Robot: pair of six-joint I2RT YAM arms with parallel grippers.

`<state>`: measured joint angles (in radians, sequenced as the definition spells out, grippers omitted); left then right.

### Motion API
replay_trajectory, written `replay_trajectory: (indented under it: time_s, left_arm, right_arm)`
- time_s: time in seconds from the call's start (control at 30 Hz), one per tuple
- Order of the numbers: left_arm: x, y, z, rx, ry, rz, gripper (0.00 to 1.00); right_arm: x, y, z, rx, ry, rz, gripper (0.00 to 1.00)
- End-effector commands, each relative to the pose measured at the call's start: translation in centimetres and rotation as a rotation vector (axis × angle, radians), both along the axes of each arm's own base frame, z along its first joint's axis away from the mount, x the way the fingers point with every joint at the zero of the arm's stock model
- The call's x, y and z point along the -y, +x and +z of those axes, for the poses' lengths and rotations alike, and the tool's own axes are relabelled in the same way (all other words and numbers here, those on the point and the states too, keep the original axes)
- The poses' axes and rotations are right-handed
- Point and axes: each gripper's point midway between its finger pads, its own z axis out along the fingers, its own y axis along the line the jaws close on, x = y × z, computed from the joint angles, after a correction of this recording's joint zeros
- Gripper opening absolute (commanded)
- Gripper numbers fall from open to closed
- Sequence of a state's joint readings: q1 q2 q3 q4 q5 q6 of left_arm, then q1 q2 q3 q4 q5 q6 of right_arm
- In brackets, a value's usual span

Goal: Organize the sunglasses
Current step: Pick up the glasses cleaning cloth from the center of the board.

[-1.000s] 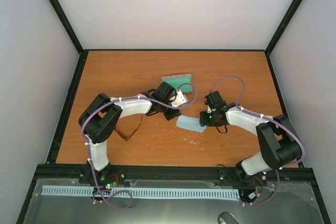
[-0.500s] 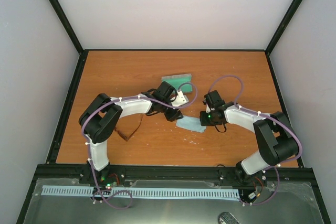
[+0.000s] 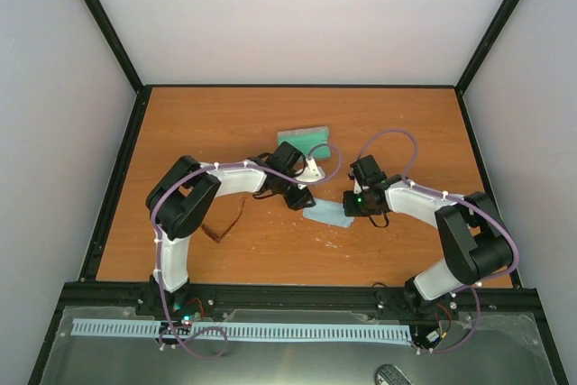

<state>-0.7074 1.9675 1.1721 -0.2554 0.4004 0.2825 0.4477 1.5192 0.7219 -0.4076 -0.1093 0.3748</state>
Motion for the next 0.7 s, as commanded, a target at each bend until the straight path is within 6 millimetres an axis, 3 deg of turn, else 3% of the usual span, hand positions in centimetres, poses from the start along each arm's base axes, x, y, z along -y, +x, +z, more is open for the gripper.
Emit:
replay_trajectory:
  time_s: [0.0,0.07,0.23,0.37,0.53,0.67]
  left_arm:
    - [0.5,0.8,0.1,0.015,-0.007,-0.013,0.46]
    - [0.5,0.8,-0.1,0.012,-0.006,-0.014,0.41]
    - [0.5,-0.1,-0.3,-0.03,-0.015,-0.023,0.16]
    - [0.5,-0.7,0.1,-0.06,-0.031,-0.022,0.01]
    - [0.4,0.1,0.7,-0.035,-0.038,0.008,0.01]
    - [-0.6,2.4,1.5,-0.025,-0.055,0.077,0.01]
  right_arm:
    - [-0.1,-0.1,0.0,0.0,0.002,0.001,0.03]
    - [-0.1,-0.1,0.0,0.001,0.005,-0.002,0.03]
    - [-0.2,0.1,0.2,0.007,0.012,-0.007,0.03]
    - [-0.6,0.4,0.2,0.01,0.024,-0.005,0.03]
    - [-1.0,1.1,0.5,0.024,0.035,0.012,0.03]
    - [-1.9,2.2,1.1,0.05,0.053,0.04,0.03]
